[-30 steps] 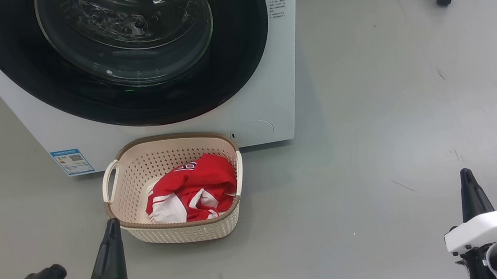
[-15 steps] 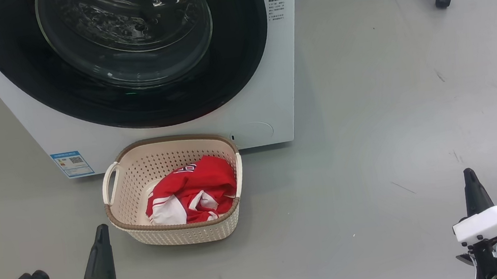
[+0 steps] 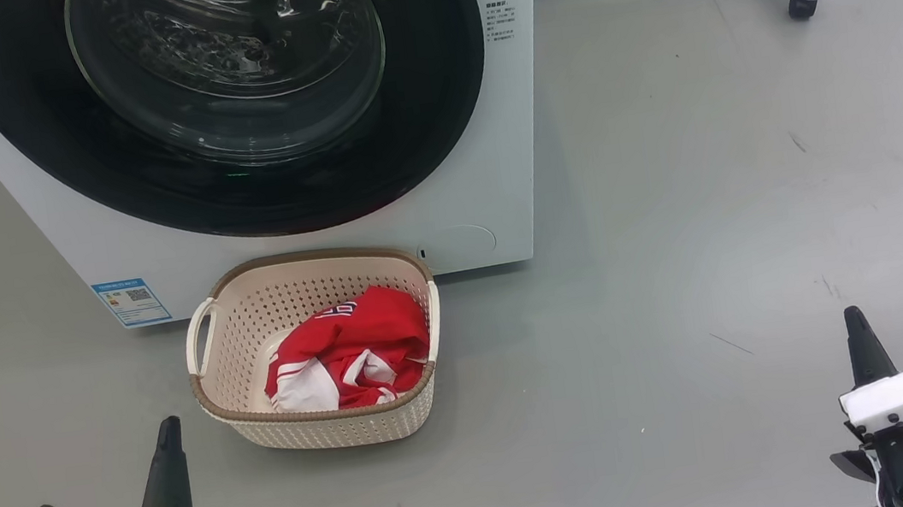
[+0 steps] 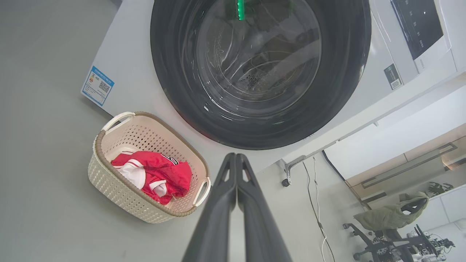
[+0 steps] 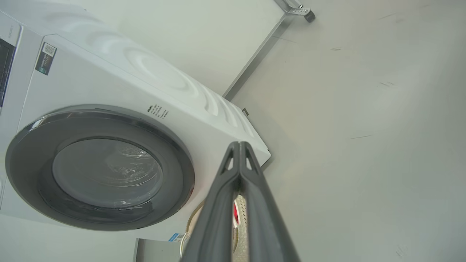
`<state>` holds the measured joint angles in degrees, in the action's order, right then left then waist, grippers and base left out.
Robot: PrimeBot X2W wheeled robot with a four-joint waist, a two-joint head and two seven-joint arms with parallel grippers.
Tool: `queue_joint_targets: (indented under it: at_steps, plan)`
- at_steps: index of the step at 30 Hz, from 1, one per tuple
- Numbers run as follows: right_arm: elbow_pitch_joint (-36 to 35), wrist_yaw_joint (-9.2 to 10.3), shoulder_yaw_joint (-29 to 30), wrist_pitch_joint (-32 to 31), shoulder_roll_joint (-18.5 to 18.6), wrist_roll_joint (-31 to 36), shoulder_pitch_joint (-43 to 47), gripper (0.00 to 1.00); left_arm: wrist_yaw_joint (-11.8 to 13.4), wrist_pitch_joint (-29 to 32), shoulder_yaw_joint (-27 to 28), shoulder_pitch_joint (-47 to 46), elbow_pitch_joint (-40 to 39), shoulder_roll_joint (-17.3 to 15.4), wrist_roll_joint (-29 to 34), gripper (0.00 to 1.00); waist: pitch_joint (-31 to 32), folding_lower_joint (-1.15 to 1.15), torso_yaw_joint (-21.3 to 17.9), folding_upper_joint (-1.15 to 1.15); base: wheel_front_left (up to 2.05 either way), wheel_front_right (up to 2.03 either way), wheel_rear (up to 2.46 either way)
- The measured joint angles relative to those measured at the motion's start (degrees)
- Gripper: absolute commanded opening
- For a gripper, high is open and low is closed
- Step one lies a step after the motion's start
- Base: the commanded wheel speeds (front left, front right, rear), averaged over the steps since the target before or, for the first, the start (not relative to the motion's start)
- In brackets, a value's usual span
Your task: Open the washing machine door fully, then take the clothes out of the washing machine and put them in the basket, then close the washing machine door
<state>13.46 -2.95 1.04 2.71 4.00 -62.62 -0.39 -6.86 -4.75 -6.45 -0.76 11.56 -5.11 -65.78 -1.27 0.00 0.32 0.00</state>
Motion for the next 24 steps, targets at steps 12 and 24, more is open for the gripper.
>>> queue_joint_targets:
  at_steps: [12,24]
  plan:
    - [0.73,-1.09,1.64,-2.42,-0.37,-8.33,-0.70,0.00,0.00,1.77,1.51,-0.16,0.94,-0.01,-8.31,0.00,0.31,0.00,-0.09,0.00,0.00,0.00,0.00]
    - [1.37,-2.22,3.23,-4.52,-0.60,-16.46,-1.65,0.00,-0.01,3.89,3.07,-0.46,1.74,-0.01,-16.47,0.00,0.62,0.00,-0.19,0.00,0.00,0.00,0.00]
